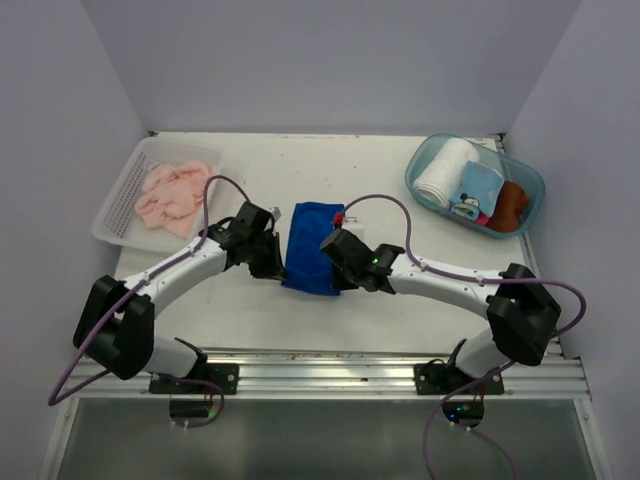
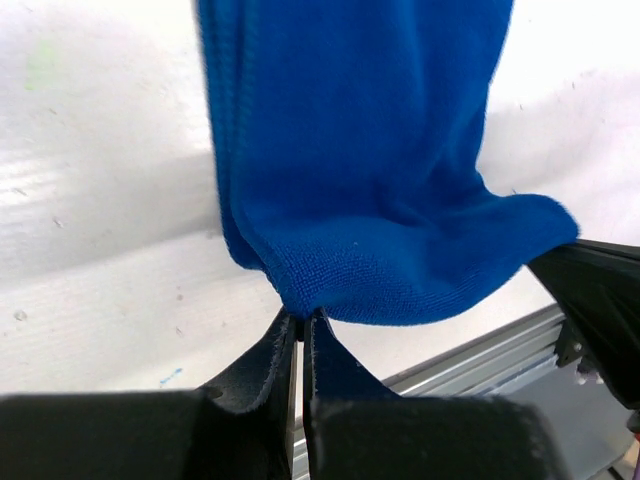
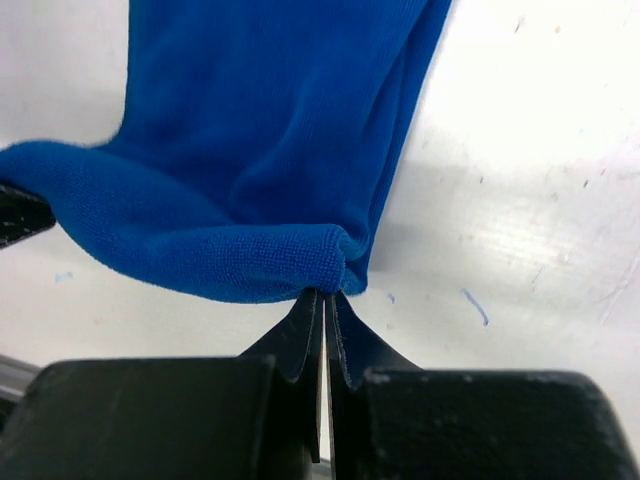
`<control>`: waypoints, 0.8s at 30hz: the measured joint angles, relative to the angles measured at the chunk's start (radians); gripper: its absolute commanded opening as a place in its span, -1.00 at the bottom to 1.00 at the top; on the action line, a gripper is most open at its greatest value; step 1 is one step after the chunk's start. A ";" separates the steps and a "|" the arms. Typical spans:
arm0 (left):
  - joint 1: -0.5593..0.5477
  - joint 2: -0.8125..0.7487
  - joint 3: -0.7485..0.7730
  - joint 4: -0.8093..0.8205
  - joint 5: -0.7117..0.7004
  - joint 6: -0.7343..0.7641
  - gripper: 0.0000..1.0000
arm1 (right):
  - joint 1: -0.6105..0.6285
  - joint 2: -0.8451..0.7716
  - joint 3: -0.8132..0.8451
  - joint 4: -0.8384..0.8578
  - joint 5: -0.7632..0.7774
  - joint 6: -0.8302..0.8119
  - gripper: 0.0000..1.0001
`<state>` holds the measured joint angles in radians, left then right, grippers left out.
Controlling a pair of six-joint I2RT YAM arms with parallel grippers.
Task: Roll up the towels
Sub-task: Roll the towel
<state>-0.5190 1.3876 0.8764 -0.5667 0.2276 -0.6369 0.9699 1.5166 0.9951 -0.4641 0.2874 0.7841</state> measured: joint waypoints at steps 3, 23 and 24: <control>0.031 0.052 0.035 0.000 0.000 0.001 -1.00 | -0.040 0.038 0.043 0.006 0.002 -0.024 -1.00; 0.074 0.227 0.160 0.025 -0.086 0.029 -0.12 | -0.134 0.294 0.201 -0.041 0.014 -0.050 -1.00; 0.074 0.208 0.160 0.026 -0.097 0.028 -0.15 | -0.135 0.299 0.202 -0.045 0.014 -0.044 -1.00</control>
<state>-0.4450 1.5951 1.0363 -0.5404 0.1303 -0.6090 0.8345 1.8160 1.1969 -0.5091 0.3016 0.7403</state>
